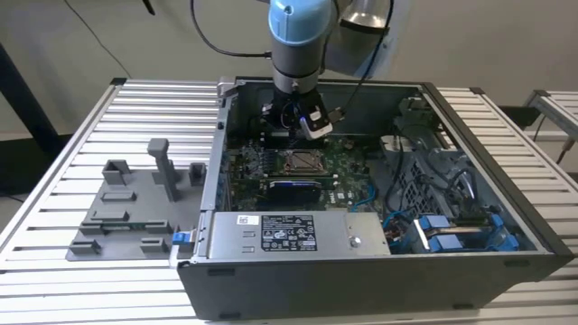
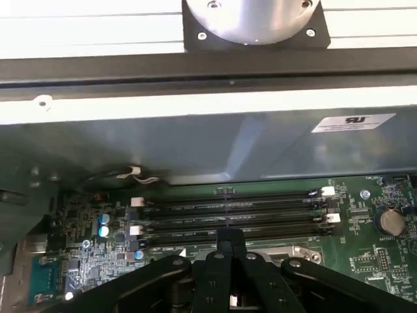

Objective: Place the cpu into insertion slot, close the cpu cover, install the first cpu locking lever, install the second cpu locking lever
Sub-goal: 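Install the first cpu locking lever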

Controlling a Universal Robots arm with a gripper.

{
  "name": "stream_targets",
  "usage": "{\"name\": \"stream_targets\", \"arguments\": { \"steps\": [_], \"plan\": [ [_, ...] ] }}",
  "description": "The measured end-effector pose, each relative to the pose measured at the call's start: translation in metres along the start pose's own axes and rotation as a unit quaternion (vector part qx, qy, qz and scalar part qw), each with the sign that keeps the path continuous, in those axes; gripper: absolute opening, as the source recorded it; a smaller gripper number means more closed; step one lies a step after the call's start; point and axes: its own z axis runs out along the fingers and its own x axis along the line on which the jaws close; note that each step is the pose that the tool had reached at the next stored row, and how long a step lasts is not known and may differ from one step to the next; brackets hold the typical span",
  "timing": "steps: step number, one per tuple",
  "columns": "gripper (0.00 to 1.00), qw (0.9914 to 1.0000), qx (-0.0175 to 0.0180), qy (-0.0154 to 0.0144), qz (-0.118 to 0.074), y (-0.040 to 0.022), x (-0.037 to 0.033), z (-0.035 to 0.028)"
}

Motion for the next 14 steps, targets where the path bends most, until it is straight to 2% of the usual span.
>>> {"name": "stream_targets", "arguments": {
  "steps": [6, 13, 14],
  "plan": [
    [0.11, 0.99996, -0.0008, -0.0087, -0.003, -0.0047, 0.0036, 0.0044],
    [0.11, 0.99969, -0.0024, -0.0232, -0.009, -0.0084, 0.0096, 0.0131],
    [0.11, 0.99964, -0.0026, -0.0243, -0.011, -0.0087, 0.0096, 0.0137]
  ]
}}
